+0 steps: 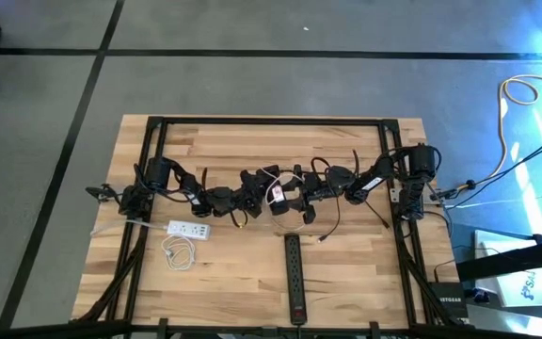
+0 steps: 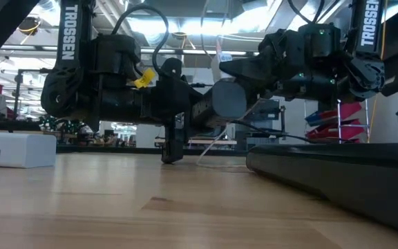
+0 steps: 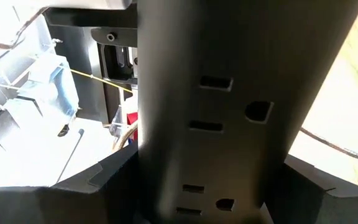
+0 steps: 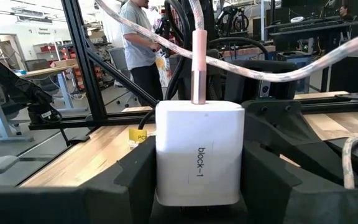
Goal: Insert USB
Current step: Insert the white USB adapter into the black outlet extension
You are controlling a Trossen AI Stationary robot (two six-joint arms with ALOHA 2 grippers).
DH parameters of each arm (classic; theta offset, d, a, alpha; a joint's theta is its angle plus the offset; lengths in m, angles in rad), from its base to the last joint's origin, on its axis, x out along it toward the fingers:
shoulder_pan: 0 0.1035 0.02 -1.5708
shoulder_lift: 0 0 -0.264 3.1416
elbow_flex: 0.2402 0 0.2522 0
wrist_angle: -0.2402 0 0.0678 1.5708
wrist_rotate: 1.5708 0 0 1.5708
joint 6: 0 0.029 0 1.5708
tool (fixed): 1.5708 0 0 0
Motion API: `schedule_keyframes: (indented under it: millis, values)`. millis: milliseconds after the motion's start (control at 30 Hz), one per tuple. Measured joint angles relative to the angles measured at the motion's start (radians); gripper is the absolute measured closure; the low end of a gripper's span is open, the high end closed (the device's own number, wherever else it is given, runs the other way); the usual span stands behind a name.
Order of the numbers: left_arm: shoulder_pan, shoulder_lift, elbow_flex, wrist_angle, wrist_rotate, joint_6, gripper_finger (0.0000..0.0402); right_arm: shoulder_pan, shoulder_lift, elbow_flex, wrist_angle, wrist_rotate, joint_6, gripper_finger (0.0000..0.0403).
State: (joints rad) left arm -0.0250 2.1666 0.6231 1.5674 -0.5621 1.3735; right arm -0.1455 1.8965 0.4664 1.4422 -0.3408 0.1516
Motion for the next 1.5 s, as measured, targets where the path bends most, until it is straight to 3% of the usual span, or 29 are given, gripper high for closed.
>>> schedule_keyframes:
  millis: [167, 533, 767, 933, 1200, 1500]
  values:
    - [0.0, 0.0, 0.0, 0.0, 0.0, 0.004, 0.014, 0.0, 0.0, 0.0, -0.01, 0.0, 0.001, 0.023]
    - [0.0, 0.0, 0.0, 0.002, 0.001, 0.001, 0.014, -0.014, 0.003, -0.003, 0.015, -0.026, 0.171, 0.023]
    - [-0.001, 0.0, 0.0, 0.001, 0.001, 0.011, 0.014, 0.001, 0.0, -0.002, -0.009, -0.016, 0.036, 0.0229]
    - [-0.001, -0.001, -0.001, -0.001, -0.009, 0.019, 0.014, 0.001, 0.005, -0.005, -0.033, 0.006, -0.049, 0.0201]
    - [-0.002, -0.001, -0.002, 0.001, -0.005, 0.023, 0.014, 0.0, 0.004, -0.005, -0.038, 0.025, -0.074, 0.0148]
    - [-0.001, 0.0, -0.001, 0.003, -0.002, 0.01, 0.0141, -0.001, 0.006, -0.006, 0.015, -0.012, -0.057, 0.0139]
